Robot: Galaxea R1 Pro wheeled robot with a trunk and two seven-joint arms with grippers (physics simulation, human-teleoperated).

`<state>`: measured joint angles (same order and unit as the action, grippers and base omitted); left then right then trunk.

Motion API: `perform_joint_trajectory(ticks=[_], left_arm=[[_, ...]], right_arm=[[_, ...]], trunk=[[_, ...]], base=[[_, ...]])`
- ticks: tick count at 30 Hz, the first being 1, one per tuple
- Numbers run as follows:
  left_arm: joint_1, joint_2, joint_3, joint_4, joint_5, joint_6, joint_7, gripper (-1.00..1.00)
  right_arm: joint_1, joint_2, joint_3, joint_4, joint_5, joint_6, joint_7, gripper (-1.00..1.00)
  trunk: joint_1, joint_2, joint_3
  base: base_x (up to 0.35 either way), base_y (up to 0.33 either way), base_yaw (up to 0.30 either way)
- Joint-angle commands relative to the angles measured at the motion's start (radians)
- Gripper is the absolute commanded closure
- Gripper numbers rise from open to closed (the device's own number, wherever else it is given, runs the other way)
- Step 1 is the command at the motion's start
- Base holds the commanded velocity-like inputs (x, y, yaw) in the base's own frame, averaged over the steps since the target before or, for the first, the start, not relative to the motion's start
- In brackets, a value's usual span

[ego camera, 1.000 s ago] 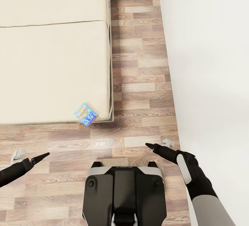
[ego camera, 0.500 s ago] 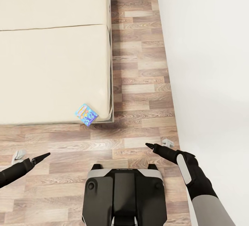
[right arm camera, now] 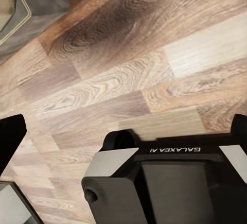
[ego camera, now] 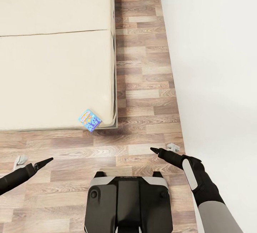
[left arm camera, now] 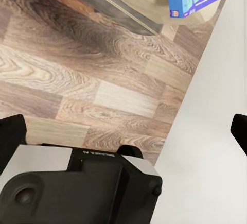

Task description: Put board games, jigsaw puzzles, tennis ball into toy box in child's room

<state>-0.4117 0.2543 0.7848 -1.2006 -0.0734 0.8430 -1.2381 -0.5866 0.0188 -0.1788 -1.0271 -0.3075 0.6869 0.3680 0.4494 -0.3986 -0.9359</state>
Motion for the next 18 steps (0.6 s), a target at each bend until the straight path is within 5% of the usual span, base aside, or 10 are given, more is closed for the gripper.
perform_joint_trajectory(ticks=[1, 18], left_arm=[[-0.001, -0.002, 0.002, -0.001, -0.008, 0.01, -0.008, -1.0], [-0.001, -0.007, 0.0, -0.001, -0.009, 0.01, -0.001, -1.0]], right_arm=[[-0.001, 0.001, -0.005, -0.001, -0.001, 0.007, 0.004, -1.0], [-0.001, 0.001, -0.004, 0.0, -0.001, -0.001, 0.003, -1.0]], trunk=[[0.001, -0.002, 0.001], [0.001, -0.002, 0.029]], base=[[0.0, 0.0, 0.0], [0.0, 0.0, 0.0]])
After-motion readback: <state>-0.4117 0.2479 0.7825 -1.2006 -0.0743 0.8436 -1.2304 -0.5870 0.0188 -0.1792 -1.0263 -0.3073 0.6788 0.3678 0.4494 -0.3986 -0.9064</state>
